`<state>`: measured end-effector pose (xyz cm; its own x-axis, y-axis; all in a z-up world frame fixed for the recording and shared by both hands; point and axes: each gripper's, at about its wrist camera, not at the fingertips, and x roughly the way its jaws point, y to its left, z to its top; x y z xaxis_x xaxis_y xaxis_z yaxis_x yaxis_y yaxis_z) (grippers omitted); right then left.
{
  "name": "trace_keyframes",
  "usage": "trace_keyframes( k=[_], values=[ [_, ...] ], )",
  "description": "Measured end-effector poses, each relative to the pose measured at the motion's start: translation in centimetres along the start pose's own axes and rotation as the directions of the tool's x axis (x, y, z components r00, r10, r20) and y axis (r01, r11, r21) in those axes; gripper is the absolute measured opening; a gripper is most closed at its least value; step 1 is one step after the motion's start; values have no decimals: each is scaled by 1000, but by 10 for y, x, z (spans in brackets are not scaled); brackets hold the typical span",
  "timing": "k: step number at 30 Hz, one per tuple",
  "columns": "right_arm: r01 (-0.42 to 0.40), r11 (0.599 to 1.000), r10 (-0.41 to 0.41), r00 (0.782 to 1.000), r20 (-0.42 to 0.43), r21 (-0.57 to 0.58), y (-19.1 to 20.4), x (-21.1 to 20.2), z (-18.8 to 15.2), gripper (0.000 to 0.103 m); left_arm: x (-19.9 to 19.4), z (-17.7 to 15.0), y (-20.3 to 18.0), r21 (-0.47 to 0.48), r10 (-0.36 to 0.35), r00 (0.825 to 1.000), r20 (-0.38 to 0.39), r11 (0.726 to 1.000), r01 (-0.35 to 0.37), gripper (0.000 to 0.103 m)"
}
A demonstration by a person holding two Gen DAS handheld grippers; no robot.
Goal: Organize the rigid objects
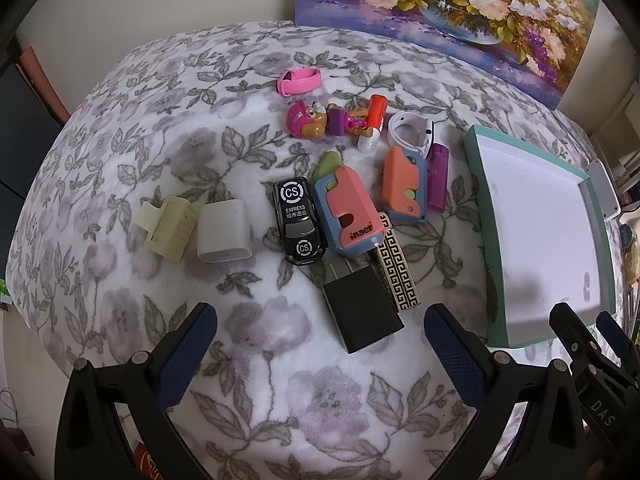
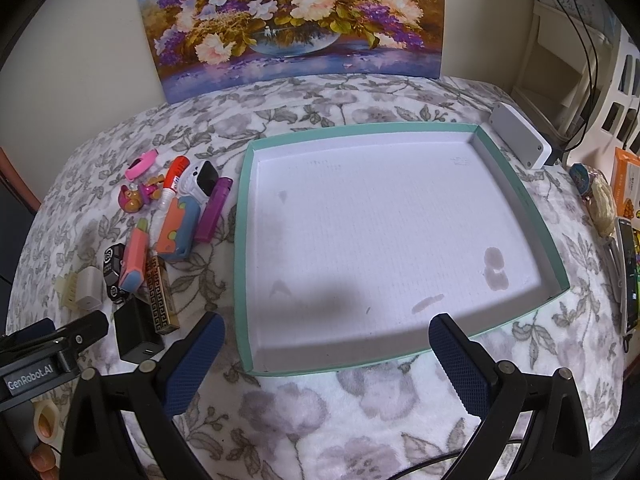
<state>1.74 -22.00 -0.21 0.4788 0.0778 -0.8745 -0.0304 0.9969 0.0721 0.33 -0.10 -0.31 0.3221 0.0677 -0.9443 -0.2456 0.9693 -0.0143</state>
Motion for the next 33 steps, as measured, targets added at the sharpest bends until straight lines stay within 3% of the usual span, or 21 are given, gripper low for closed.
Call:
trace_keyframes(
  k=[33],
  values=[
    [1, 1000, -1, 1000, -6, -2, 2, -1, 2, 103, 3, -3, 4, -18, -1, 1000, -6, 1000, 1, 103]
  ],
)
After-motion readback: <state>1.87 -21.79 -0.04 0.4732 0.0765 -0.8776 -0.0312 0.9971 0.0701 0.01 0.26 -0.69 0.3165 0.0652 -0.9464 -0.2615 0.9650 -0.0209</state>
